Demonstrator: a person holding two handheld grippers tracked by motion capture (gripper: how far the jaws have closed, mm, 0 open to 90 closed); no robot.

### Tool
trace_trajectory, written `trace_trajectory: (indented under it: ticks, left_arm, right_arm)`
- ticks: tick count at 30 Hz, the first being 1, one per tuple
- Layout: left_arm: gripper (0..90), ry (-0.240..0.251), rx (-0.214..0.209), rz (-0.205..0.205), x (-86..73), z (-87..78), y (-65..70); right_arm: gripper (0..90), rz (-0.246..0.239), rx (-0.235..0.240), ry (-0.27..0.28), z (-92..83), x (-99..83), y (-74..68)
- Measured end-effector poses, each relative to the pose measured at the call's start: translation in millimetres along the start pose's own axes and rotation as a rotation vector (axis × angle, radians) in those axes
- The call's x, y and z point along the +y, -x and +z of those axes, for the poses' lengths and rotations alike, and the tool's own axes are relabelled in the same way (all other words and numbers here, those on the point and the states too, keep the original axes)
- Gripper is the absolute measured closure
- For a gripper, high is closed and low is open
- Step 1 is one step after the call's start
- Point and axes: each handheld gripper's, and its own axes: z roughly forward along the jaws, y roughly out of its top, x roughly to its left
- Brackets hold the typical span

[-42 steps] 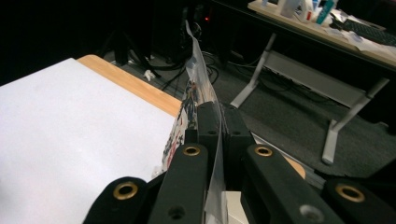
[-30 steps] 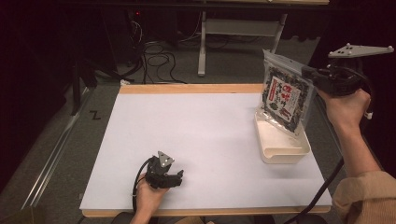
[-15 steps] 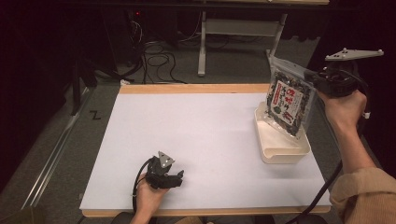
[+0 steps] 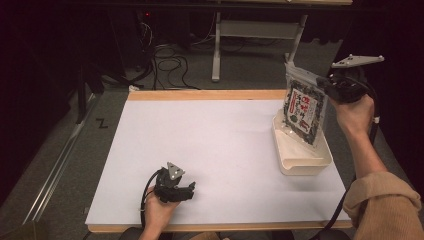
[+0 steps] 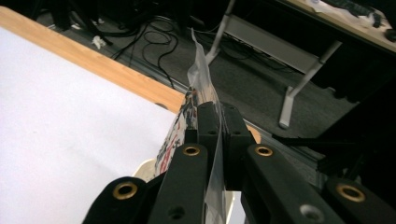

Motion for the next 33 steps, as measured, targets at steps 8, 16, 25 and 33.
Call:
trace_trajectory:
  ticks: [8,16,25,33]
  left_arm:
    - [24.6,-0.001,0.001,-0.001,-0.4,0.7,0.3]
    - [24.7,-0.001,0.008,0.0,-1.0,1.6,1.3]
    - [24.9,0.01,0.011,0.035,-1.2,2.0,7.0]
    - [25.0,0.032,-0.015,0.0,-1.0,0.3,6.0]
  right_arm:
    - [89.8,-0.03,0.049,-0.04,8.5,-22.0,3.1]
    - [88.2,0.049,0.074,-0.054,-0.1,-53.0,22.6]
    - [84.8,0.184,0.042,-0.081,4.7,-89.1,45.7]
    - [79.2,0.236,0.031,-0.098,8.5,-99.0,50.6]
